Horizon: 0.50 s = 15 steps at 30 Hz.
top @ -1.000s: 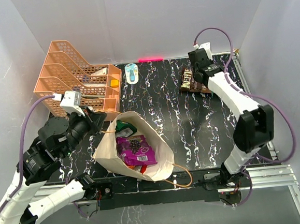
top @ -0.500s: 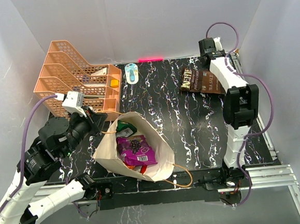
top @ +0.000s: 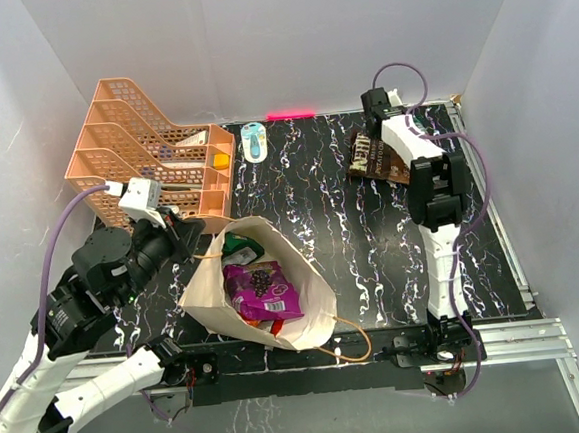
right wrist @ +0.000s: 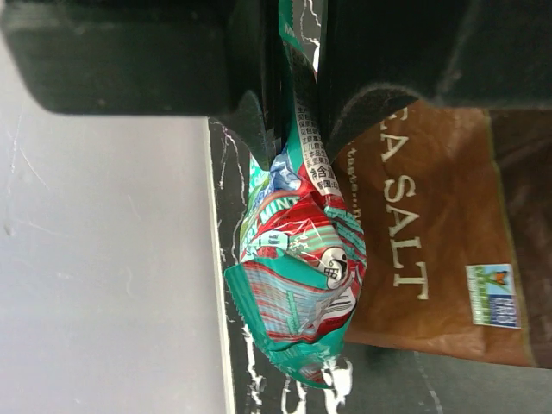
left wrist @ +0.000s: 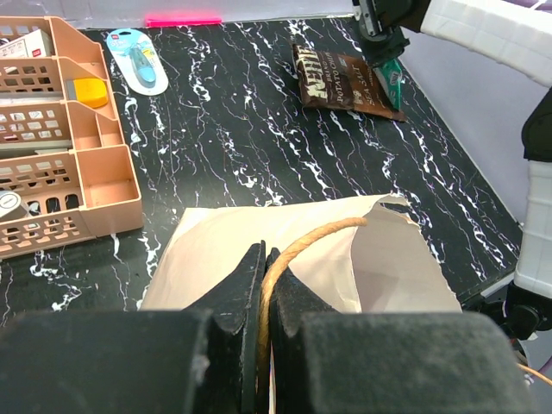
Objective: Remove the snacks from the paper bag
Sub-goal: Place the snack at the center of the board.
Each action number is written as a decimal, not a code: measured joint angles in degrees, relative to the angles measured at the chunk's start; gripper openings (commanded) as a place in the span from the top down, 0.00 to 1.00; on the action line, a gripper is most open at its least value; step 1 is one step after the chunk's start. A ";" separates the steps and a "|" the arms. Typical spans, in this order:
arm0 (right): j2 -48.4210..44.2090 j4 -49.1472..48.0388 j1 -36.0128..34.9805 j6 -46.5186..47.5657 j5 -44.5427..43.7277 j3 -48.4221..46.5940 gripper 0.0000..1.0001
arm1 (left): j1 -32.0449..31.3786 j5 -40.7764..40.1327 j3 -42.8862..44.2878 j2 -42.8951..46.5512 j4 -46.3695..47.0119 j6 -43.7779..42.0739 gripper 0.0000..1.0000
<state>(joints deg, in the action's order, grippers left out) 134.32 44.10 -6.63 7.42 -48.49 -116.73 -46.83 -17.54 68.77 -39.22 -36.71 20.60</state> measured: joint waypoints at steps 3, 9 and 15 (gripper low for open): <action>2.91 2.03 -0.76 -0.33 -0.26 -3.15 0.91 | 0.00 -0.11 -0.02 0.48 -0.52 0.04 1.00; 5.90 5.07 -1.95 -3.17 -0.39 -5.42 0.83 | 0.00 -1.03 -0.04 0.98 -1.44 0.17 1.00; 6.60 6.82 -2.21 -5.77 -0.44 -5.40 0.83 | 0.00 -1.36 -0.04 0.94 -1.62 0.15 1.00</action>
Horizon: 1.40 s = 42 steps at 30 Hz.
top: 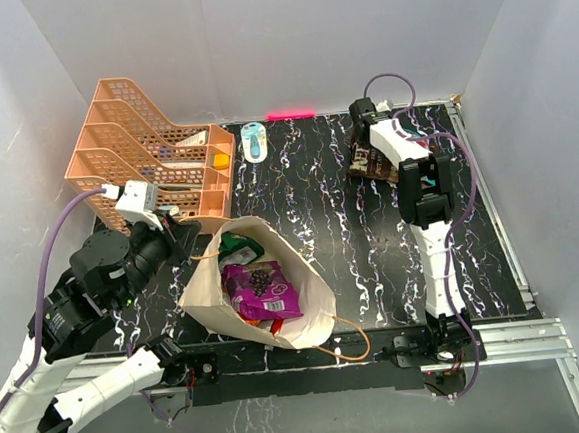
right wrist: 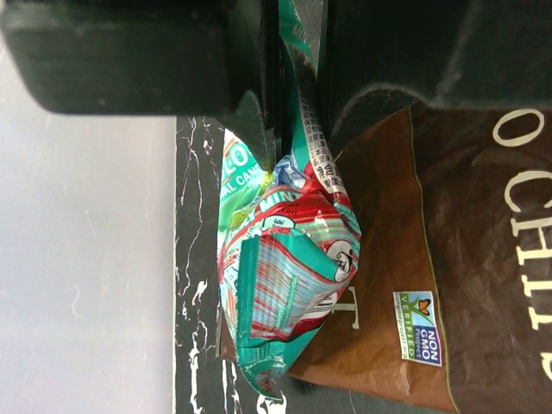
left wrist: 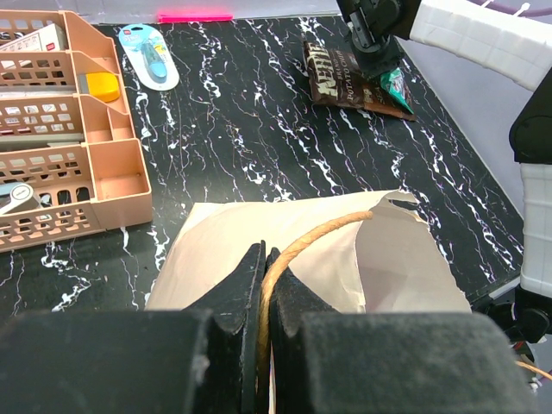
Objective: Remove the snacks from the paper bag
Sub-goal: Place the snack at the center of the board, then take out the snack from the paper bag.
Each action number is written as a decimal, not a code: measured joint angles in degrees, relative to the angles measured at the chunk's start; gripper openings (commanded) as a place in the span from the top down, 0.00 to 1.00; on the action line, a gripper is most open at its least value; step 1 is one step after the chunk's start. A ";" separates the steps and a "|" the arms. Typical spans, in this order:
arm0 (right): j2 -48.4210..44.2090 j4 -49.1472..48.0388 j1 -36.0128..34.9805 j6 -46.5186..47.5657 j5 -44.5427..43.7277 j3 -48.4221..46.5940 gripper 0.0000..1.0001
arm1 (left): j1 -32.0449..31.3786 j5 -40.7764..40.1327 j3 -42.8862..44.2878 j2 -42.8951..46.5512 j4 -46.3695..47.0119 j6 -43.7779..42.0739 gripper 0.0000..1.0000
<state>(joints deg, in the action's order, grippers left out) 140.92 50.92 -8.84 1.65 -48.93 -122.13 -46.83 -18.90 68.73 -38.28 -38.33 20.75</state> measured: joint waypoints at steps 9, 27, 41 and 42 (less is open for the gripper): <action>2.05 0.00 0.31 -1.57 -1.33 0.04 0.60 | 0.00 -0.04 0.00 -0.02 -0.15 0.07 1.00; -34.29 -2.84 -0.55 -8.63 28.22 24.17 0.14 | 0.00 0.24 0.00 -0.70 -0.85 2.69 1.00; -81.09 -34.69 -24.85 -6.84 78.25 66.45 0.24 | 0.00 13.14 -6.14 1.42 5.60 1.16 1.00; -83.10 -36.41 -27.56 -5.05 80.26 67.25 0.25 | 0.02 14.03 -6.38 1.42 6.14 1.14 1.00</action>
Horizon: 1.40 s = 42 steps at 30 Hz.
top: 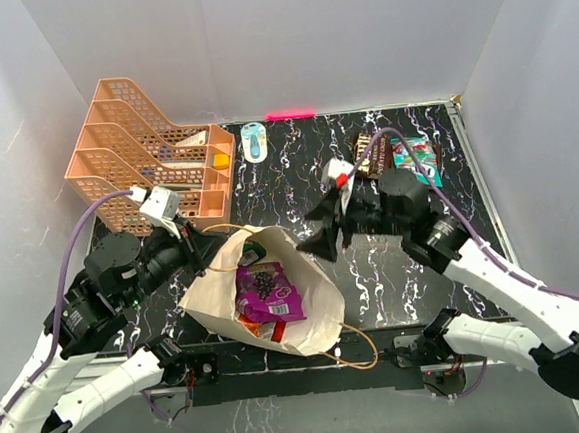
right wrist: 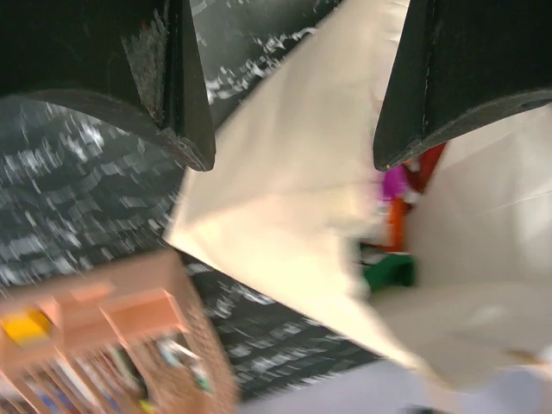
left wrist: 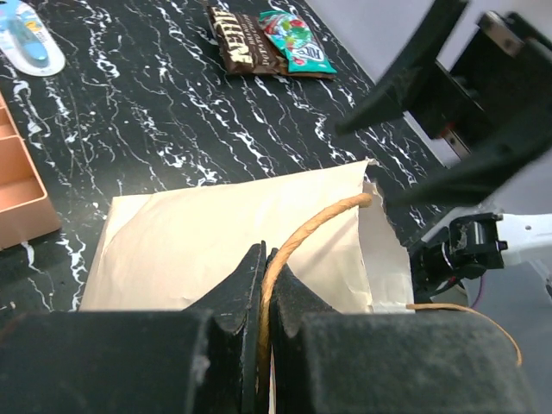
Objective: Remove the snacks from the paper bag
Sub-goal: Take out the snack from the paper bag.
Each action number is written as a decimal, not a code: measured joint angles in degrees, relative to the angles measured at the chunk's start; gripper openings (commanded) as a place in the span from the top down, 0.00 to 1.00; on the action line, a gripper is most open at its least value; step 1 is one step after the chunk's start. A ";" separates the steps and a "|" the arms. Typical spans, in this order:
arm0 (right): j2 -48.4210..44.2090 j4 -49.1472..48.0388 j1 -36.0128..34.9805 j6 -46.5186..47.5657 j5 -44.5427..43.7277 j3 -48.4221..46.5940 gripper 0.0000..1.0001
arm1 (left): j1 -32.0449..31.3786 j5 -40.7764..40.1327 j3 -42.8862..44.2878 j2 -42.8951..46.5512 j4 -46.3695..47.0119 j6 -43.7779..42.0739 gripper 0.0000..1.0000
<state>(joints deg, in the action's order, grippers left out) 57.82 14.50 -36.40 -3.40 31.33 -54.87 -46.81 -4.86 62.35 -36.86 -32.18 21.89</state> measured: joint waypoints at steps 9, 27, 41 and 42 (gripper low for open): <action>-1.75 -0.33 -19.87 21.68 1.88 1.66 0.23 | 0.00 3.78 -0.28 -1.07 1.79 -0.90 0.98; 1.22 -17.97 -33.35 34.75 -20.39 14.60 0.32 | 0.00 -1.79 -0.83 -3.02 0.72 -0.26 1.00; -2.16 -21.70 -35.65 32.39 -19.80 14.58 0.43 | 0.00 -3.23 2.93 -2.67 0.57 -0.90 1.00; -1.46 -22.47 -35.87 32.37 -20.00 14.58 0.43 | 0.00 -3.21 2.93 -2.60 0.59 -0.90 1.00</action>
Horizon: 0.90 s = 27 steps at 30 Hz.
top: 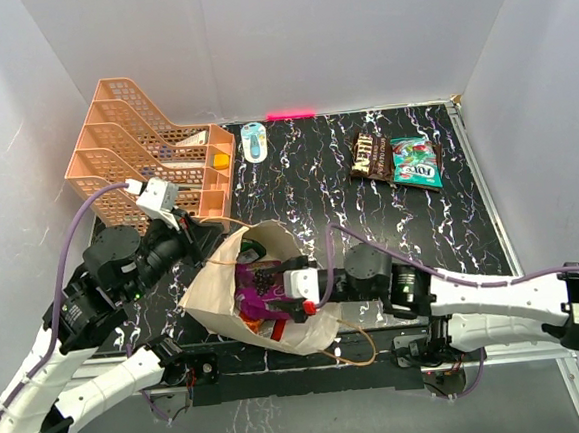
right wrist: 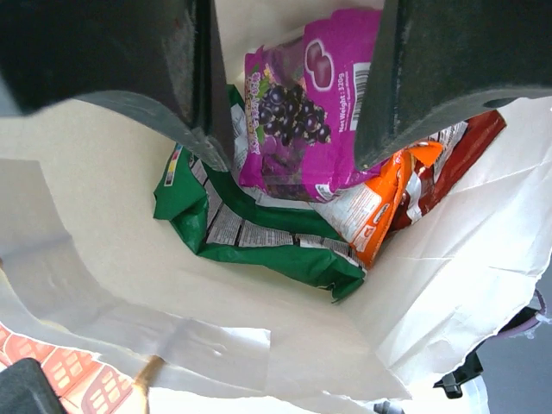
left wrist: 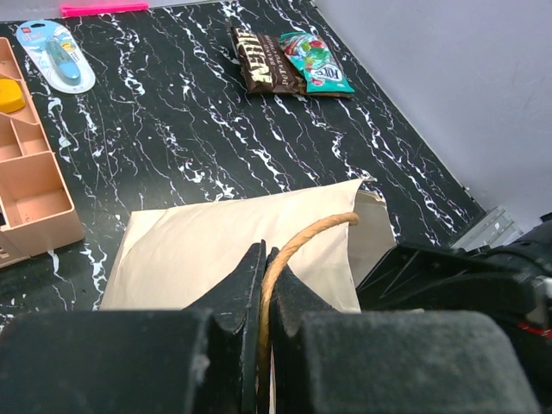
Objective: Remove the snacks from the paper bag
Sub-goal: Take out the snack from the paper bag.
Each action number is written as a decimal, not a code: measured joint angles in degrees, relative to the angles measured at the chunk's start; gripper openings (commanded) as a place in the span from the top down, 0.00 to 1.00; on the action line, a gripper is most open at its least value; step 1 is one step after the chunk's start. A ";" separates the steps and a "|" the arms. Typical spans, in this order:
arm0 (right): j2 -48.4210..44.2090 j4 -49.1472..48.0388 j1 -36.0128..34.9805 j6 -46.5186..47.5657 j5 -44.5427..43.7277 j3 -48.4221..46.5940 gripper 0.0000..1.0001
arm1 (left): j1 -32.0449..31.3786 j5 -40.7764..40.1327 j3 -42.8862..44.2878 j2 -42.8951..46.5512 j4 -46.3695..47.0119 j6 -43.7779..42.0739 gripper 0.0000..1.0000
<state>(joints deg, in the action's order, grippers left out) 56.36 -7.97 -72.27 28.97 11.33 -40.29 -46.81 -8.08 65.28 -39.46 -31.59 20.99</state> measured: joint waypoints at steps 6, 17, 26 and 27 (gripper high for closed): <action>11.23 -6.88 -2.69 0.83 -8.83 -2.62 0.35 | -0.02 0.42 0.00 0.81 0.04 -0.04 1.00; 29.35 -27.32 0.00 5.44 -28.92 -3.02 0.29 | 0.00 2.14 0.00 1.73 0.24 -0.20 1.00; 37.35 -41.53 3.85 7.08 -25.09 -3.45 0.28 | 0.00 3.56 0.00 1.31 0.26 -0.48 1.00; 38.25 -42.73 4.04 7.34 -24.04 -3.45 0.28 | 0.00 3.58 0.00 1.33 0.26 -0.48 1.00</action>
<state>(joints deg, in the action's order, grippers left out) 94.61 -50.70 -68.23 36.32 -12.71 -43.75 -46.81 -4.49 65.28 -38.13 -31.33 20.51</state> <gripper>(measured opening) 0.728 0.007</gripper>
